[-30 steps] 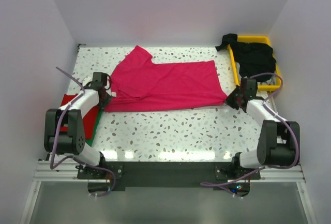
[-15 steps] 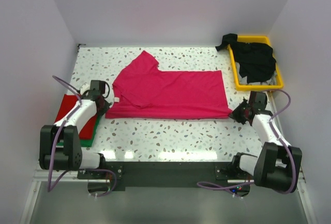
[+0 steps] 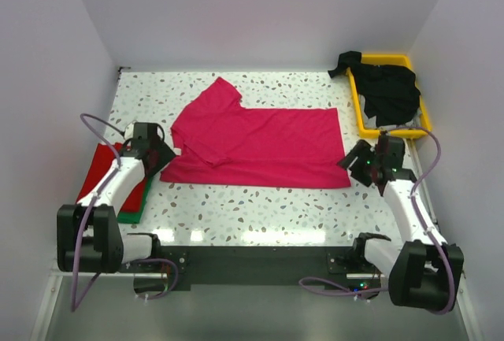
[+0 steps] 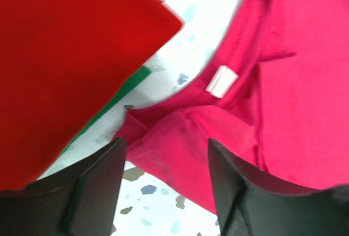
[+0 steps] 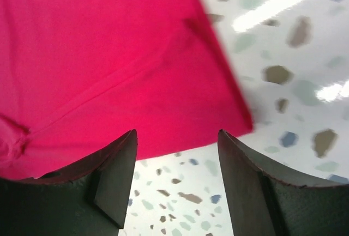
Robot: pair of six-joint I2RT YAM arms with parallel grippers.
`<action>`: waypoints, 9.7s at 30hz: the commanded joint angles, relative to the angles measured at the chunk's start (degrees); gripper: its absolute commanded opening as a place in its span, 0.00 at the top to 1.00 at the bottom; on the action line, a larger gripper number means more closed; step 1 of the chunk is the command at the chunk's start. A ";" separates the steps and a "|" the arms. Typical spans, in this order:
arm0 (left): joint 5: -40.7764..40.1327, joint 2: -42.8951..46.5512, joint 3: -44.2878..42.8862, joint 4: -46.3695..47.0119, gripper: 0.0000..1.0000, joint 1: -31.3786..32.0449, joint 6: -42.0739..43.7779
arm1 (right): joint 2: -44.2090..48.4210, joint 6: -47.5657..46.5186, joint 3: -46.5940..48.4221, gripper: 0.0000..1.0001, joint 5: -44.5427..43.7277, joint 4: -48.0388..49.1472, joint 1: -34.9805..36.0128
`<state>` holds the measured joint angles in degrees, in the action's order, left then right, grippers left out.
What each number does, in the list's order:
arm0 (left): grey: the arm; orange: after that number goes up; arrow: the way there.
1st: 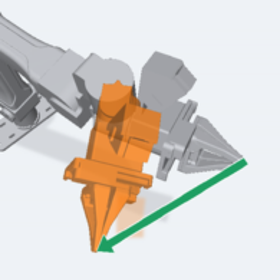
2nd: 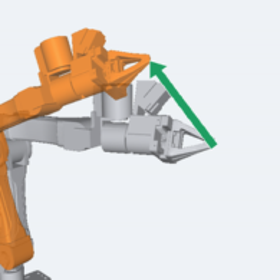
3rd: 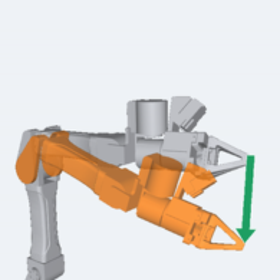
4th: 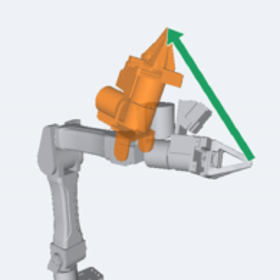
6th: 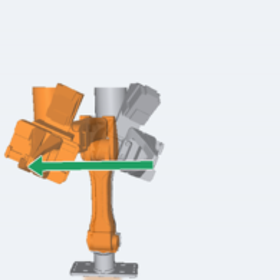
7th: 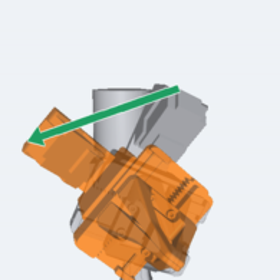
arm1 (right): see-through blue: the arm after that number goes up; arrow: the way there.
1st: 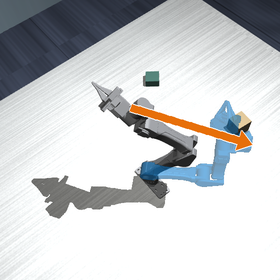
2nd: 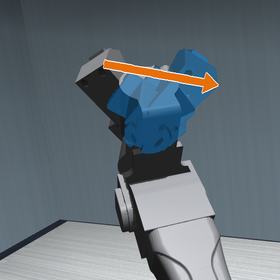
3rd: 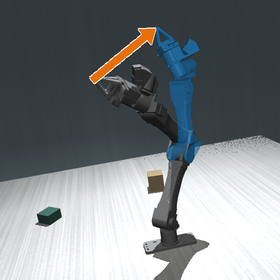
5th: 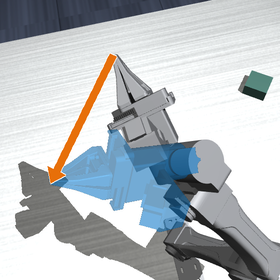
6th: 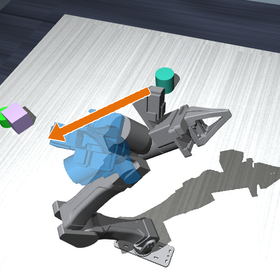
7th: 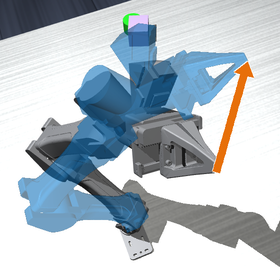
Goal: Fold and stack the t-shirts
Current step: Fold the tshirt
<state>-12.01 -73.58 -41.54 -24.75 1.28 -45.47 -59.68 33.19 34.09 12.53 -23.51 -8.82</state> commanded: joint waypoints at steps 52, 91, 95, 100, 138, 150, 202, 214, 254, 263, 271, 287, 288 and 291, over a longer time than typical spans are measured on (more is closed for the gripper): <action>14.30 -6.83 -7.24 10.25 0.46 0.30 -3.31 | -65.56 -26.42 62.42 0.63 -22.20 9.88 64.63; 9.99 -23.71 -18.22 10.87 0.53 1.97 -6.29 | -64.77 -27.30 59.60 0.60 -18.34 10.32 64.63; 9.37 -25.03 -18.49 10.87 0.55 1.97 -6.29 | -64.51 -27.39 59.25 0.60 -18.07 10.41 64.63; 9.64 -26.08 -18.58 11.66 0.59 2.06 -6.29 | -64.33 -27.39 59.08 0.58 -17.81 10.50 64.63; 13.33 -28.28 -26.74 12.27 1.00 5.22 -4.10 | -62.49 -25.55 60.57 0.95 -28.70 9.53 63.67; 15.17 -28.11 -31.32 11.66 1.00 6.28 -3.92 | -58.01 -21.59 56.71 0.95 -32.22 12.61 60.94; 19.75 -11.77 -7.69 16.40 0.27 7.69 -6.38 | -52.55 -17.10 44.49 0.68 -17.19 10.33 54.61; 15.45 -10.00 -1.26 17.02 0.26 7.69 -9.63 | -54.93 -17.37 44.49 0.68 -19.39 9.18 55.75; 4.89 -7.81 2.78 9.90 0.24 7.60 -11.83 | -52.64 -17.02 45.10 0.93 -27.74 7.24 55.40; 1.47 -4.91 3.83 6.83 0.24 7.51 -12.36 | -49.75 -15.70 43.26 0.69 -28.00 7.86 54.70; -0.91 -1.48 4.63 4.37 0.23 7.42 -11.40 | -43.60 -9.29 36.86 0.53 -25.11 10.32 47.41; -3.36 -14.98 -31.73 2.70 0.24 6.72 -3.92 | -41.22 -0.59 42.55 0.50 -15.45 13.75 30.89; -3.46 -16.67 -35.15 4.17 0.24 6.72 -2.01 | -41.31 -0.41 43.08 0.49 -14.83 14.19 30.10; 0.65 -22.38 -39.47 12.58 0.24 6.28 3.52 | -42.62 0.82 43.69 0.49 -12.64 16.38 27.11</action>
<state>-13.06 -91.24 -76.75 -18.85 8.29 -49.34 -102.21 31.57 75.18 -3.29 -11.20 20.58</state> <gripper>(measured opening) 0.759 0.505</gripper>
